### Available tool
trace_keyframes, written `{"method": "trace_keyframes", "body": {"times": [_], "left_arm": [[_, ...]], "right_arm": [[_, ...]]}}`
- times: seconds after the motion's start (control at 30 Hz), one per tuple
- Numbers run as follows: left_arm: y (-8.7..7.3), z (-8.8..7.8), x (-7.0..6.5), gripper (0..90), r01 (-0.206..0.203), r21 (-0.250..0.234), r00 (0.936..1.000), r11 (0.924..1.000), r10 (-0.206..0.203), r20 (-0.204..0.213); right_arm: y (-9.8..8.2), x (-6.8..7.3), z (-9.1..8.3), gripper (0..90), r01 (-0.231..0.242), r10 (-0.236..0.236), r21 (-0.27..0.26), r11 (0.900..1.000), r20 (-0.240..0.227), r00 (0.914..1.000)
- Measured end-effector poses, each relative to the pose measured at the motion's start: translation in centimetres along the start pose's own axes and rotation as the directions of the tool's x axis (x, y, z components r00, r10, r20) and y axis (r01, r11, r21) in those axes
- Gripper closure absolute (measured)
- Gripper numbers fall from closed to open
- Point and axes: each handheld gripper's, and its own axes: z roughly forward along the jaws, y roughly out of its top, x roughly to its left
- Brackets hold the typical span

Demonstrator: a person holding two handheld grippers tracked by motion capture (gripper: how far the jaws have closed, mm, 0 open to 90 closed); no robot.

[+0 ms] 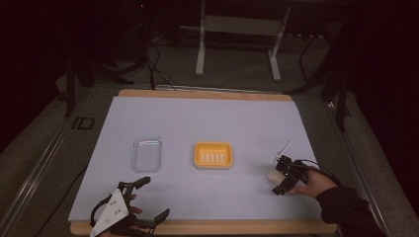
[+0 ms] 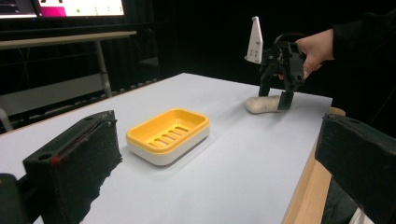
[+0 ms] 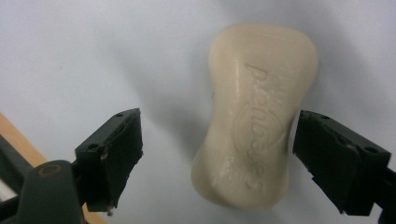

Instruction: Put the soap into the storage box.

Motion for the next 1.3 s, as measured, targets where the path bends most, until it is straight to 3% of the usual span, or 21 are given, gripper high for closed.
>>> {"method": "trace_keyframes", "body": {"times": [0.07, 0.13, 0.17, 0.3, 0.57, 0.87, 1.0, 1.3], "left_arm": [[0.0, 0.0, 0.0, 0.2, 0.003, -0.003, 1.0, 1.0, -0.003, -0.001], [0.0, 0.0, 0.0, 0.1, 0.004, -0.004, 1.0, 1.0, -0.004, -0.001], [0.0, 0.0, 0.0, 0.1, 0.004, -0.004, 1.0, 1.0, -0.004, -0.002], [0.0, 0.0, 0.0, 0.1, 0.003, -0.003, 1.0, 1.0, -0.003, -0.003], [0.0, 0.0, 0.0, 0.1, 0.004, -0.006, 1.0, 1.0, -0.004, -0.001], [0.0, 0.0, 0.0, 0.2, 0.0, -0.001, 1.0, 1.0, 0.0, -0.002], [0.0, 0.0, 0.0, 0.1, 0.0, -0.001, 1.0, 1.0, 0.0, -0.003], [-0.1, 0.1, 0.0, 0.2, 0.004, -0.001, 1.0, 1.0, -0.004, -0.005]], "right_arm": [[0.0, -0.1, 0.2, 20.8, -0.01, 0.01, -0.005, 1.0, 0.023, 0.9997], [-0.1, -0.3, 0.3, 23.3, -0.02, 0.021, -0.019, 1.0, 0.021, 0.9996], [-0.2, -1.0, 0.4, 28.1, -0.061, 0.062, -0.04, 0.997, 0.015, 0.998], [-0.4, -1.4, 0.6, 30.9, -0.087, 0.087, -0.039, 0.995, 0.012, 0.9961], [-0.7, -1.4, 1.1, 40.3, -0.066, 0.068, -0.061, 0.996, 0.031, 0.9972], [-0.8, -1.1, 1.3, 44.0, -0.032, 0.036, -0.076, 0.997, 0.057, 0.9977], [-0.8, -1.0, 1.3, 47.3, -0.042, 0.047, -0.08, 0.996, 0.059, 0.9972], [-0.2, -1.1, 1.0, 49.7, -0.048, 0.05, -0.029, 0.998, 0.05, 0.9975]]}}
